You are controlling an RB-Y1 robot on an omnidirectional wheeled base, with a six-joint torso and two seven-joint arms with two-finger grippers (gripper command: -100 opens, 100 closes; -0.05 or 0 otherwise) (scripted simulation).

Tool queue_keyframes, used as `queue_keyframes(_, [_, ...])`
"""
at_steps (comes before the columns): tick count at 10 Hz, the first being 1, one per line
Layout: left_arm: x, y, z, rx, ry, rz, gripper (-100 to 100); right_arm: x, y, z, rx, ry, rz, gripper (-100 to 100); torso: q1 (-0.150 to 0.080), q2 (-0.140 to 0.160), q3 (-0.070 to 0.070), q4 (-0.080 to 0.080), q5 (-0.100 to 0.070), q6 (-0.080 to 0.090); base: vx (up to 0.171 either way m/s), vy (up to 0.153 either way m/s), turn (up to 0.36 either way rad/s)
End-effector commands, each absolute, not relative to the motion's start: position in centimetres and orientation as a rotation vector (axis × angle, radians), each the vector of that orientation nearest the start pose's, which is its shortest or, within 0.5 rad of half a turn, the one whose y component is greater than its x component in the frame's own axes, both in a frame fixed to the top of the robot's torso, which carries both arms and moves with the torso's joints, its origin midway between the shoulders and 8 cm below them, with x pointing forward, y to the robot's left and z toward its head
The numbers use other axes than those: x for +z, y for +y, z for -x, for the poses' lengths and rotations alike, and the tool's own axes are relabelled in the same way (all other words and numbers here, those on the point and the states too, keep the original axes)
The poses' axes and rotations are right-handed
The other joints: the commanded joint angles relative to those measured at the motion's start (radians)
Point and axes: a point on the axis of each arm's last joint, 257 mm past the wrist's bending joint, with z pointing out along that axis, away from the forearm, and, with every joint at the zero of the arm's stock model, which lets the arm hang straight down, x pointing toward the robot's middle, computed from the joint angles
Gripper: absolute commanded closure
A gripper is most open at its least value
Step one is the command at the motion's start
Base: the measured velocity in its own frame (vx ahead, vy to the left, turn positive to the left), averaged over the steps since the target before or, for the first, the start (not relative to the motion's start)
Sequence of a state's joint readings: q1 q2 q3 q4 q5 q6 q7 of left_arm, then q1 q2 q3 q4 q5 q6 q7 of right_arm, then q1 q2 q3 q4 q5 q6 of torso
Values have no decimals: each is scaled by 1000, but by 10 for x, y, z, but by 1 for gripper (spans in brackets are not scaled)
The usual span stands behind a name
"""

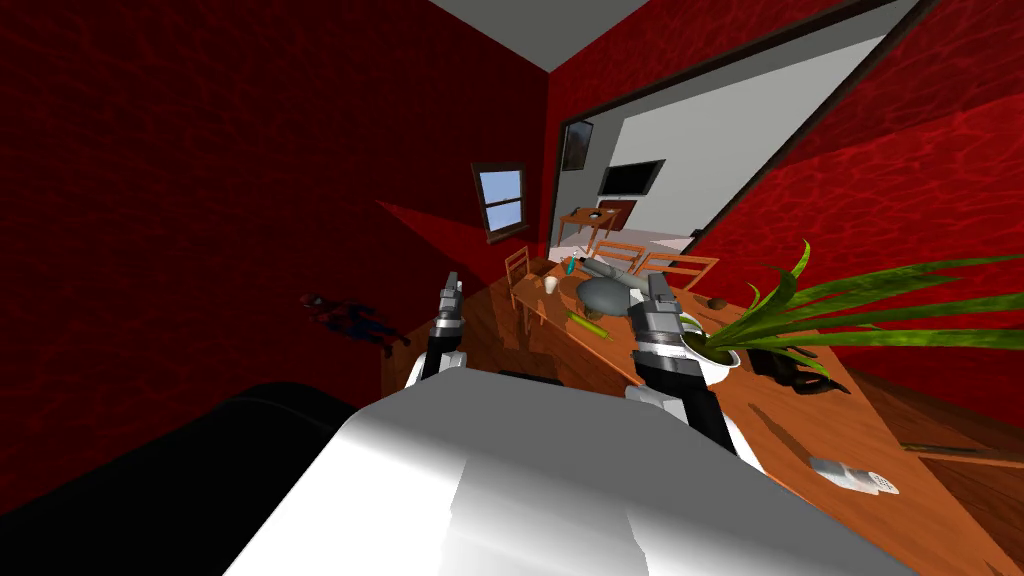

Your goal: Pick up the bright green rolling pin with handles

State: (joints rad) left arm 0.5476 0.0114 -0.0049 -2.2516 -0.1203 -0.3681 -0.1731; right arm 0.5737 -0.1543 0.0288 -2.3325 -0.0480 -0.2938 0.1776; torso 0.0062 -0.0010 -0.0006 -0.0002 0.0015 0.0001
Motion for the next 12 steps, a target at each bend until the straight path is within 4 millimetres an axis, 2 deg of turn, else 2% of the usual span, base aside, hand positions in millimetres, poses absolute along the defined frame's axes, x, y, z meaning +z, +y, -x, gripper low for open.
queue_keyframes(1, [-33, 278, -366, -1003, 874, 654, 0, -45, -270, -365, 1070, 1014, -655, -100, 0, 0, 0, 0, 0, 0, 23, 84, 122])
queue_keyframes(2, [-33, 278, -366, -1004, 874, 654, 0, -68, -272, -368, 1019, 1093, -650, -100, -1, 0, 0, 0, 0, 0, 16, 121, 184])
queue_keyframes(3, [-33, 278, -366, -1004, 874, 654, 0, -68, -271, -368, 1019, 1099, -644, -100, 1, 0, 0, 0, 0, 0, 7, 90, 61])
queue_keyframes(5, [-33, 278, -366, -1004, 874, 654, 0, -118, -279, -369, 901, 1271, -626, -100, 0, 0, 0, 0, 0, 0, 33, 110, 188])
queue_keyframes(6, [-33, 278, -366, -1004, 874, 654, 0, -119, -278, -368, 900, 1279, -616, -100, 1, -1, -1, 0, 0, -1, 35, 77, 81])
queue_keyframes(8, [-33, 278, -366, -1003, 874, 654, 0, -174, -293, -362, 763, 1457, -590, -100, 0, 0, 0, 0, 0, 0, 39, 116, 213])
queue_keyframes(9, [-33, 278, -366, -1004, 874, 654, 0, -174, -292, -362, 761, 1465, -579, -100, 2, -1, -1, 0, 0, 0, 48, 98, 65])
queue_keyframes(11, [-33, 278, -366, -1003, 874, 654, 0, -229, -312, -347, 614, 1637, -544, -100, 0, -1, -1, 0, 0, 0, 54, 109, 222])
queue_keyframes(12, [-33, 278, -366, -1004, 874, 654, 0, -231, -313, -347, 608, 1650, -530, -100, 1, -2, -1, 0, 0, 0, 48, 79, 72])
